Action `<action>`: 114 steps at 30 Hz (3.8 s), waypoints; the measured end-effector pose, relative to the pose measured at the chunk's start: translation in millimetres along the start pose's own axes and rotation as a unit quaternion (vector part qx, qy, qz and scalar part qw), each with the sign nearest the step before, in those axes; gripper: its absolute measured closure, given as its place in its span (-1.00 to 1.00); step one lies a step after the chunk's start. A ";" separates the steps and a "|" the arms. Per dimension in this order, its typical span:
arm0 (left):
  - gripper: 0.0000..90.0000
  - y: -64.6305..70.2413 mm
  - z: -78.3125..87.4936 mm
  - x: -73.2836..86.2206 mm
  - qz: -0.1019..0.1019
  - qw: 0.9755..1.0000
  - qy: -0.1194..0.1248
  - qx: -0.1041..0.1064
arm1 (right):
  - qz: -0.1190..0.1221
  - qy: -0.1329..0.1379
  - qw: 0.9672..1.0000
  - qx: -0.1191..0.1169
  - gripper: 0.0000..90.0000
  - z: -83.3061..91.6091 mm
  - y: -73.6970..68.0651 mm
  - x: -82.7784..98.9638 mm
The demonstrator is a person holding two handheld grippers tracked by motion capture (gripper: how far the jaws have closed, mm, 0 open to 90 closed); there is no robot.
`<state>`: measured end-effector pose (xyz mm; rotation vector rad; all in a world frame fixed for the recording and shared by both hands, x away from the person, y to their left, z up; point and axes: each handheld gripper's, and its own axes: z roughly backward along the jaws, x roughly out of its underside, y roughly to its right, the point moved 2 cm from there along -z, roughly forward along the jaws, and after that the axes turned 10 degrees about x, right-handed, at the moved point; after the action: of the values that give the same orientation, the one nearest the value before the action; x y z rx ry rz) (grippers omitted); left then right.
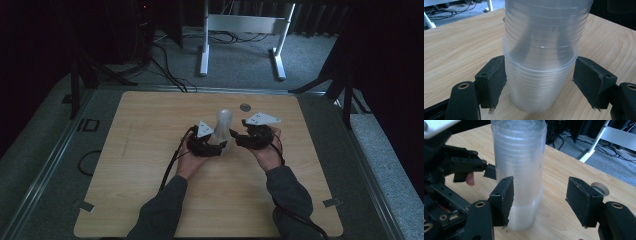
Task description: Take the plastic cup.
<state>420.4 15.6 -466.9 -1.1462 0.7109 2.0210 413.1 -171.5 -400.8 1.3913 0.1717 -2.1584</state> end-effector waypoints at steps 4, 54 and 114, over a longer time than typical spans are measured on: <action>-0.41 0.0 0.1 0.2 -0.001 1.000 0.000 -0.001 | -0.005 0.009 1.000 -0.010 -0.15 -0.9 -1.8 -6.5; -0.44 1.1 -4.8 -0.7 -0.012 0.999 0.025 -0.020 | -0.028 0.034 0.998 -0.039 -0.12 -21.6 -14.8 -46.2; -0.54 3.5 -15.1 1.4 -0.023 0.998 0.042 -0.031 | -0.059 0.041 0.995 -0.071 -0.12 -18.8 -11.6 -52.1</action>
<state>424.7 2.9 -474.7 -1.2788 0.6609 1.9774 437.9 -134.4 -366.1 1.4196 0.4396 -2.1377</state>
